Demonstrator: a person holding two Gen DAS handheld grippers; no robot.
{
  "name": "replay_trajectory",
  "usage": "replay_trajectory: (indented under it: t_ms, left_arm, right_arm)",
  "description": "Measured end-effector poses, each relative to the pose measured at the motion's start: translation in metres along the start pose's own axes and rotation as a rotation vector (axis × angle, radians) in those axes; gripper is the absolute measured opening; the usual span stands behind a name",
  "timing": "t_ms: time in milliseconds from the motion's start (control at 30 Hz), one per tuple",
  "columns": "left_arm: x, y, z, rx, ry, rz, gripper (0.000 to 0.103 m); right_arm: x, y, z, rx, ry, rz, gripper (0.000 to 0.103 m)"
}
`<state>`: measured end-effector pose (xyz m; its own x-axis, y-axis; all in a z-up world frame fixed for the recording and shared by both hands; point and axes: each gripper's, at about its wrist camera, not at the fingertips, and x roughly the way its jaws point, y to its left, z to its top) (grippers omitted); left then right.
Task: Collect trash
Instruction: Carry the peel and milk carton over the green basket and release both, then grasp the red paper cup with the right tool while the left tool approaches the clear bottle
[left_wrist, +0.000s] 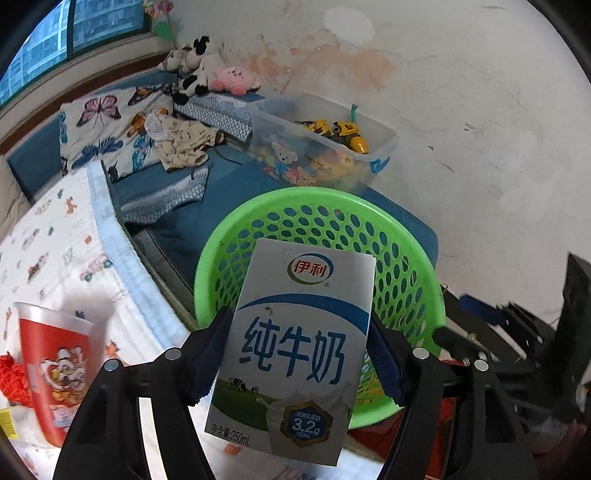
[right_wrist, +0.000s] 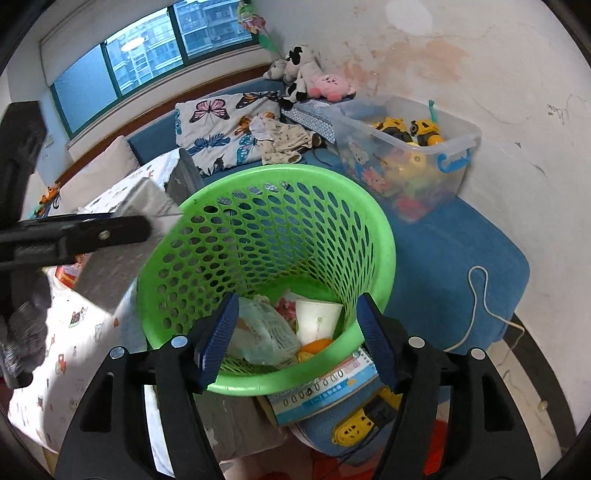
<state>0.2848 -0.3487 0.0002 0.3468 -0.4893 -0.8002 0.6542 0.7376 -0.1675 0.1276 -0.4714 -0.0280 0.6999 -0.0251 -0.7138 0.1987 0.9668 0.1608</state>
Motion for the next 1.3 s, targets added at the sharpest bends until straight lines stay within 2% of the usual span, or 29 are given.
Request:
replay_trajectory:
  t_ms: [100,233,267,567,767,900,1300]
  left_arm:
    - [0.009,-0.002,0.002,-0.017,0.004,-0.001,0.068]
    - [0.014,-0.001,0.002,-0.044,-0.001,-0.044,0.071]
    - [0.012,-0.001,0.0,-0.043,-0.01,-0.045,0.075]
    - [-0.025,0.018,-0.015,-0.085,-0.066,-0.05,0.075]
    - [-0.062,0.045,-0.038,-0.129,-0.112,-0.001,0.075]
    - [-0.087,0.065,-0.057,-0.142,-0.14,0.062,0.075]
    - [-0.144,0.138,-0.114,-0.211,-0.161,0.186,0.075]
  right_arm:
    - [-0.001,0.001,-0.002,0.001,0.001,0.005,0.067]
    - [0.001,0.002,-0.006,0.004,0.009,0.01,0.067]
    - [0.001,0.002,-0.006,0.003,0.012,0.011,0.067]
    - [-0.003,0.013,-0.007,-0.016,0.007,0.033,0.067]
    - [-0.005,0.038,-0.004,-0.054,-0.001,0.073,0.068]
    - [-0.004,0.063,-0.001,-0.09,0.001,0.104,0.069]
    - [0.012,0.145,0.011,-0.176,0.056,0.237,0.07]
